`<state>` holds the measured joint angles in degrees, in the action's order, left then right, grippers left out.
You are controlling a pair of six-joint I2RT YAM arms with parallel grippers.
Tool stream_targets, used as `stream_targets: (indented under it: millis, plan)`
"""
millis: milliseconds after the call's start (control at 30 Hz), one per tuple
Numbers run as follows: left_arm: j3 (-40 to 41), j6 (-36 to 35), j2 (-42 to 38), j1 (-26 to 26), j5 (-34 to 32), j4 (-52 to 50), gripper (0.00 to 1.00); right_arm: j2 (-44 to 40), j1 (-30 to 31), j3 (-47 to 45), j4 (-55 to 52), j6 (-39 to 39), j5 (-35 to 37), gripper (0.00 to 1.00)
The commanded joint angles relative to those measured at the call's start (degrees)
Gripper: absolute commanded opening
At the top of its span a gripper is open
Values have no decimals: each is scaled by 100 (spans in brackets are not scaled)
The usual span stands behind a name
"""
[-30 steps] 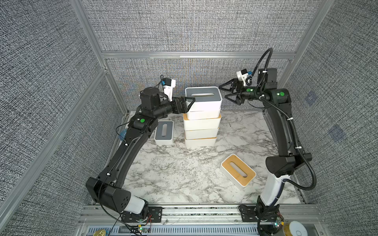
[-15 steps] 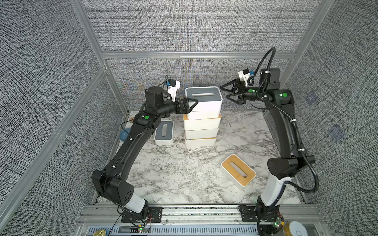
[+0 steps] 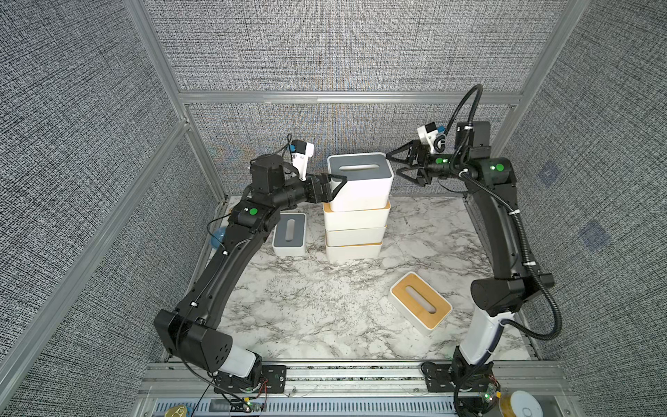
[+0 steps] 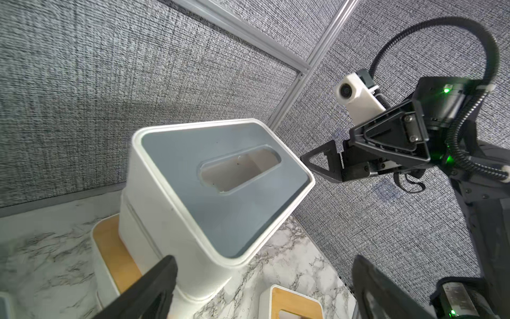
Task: Stack the tissue boxes
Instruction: Place the tissue box at the tissue box, then pick up the tissue box from the center of the board.
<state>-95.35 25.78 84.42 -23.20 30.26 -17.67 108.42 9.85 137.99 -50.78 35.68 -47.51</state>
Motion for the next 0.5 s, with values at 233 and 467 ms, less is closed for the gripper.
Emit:
stream_targets:
  millis: [233, 467]
  plan:
    - [1815, -260, -1288, 821, -1646, -1019, 99, -979, -91, -729, -524, -738, 1263, 99]
    - [2932, -310, -899, 1589, -1612, -783, 99, -2537, -122, -2822, -4, -858, 2479, 99]
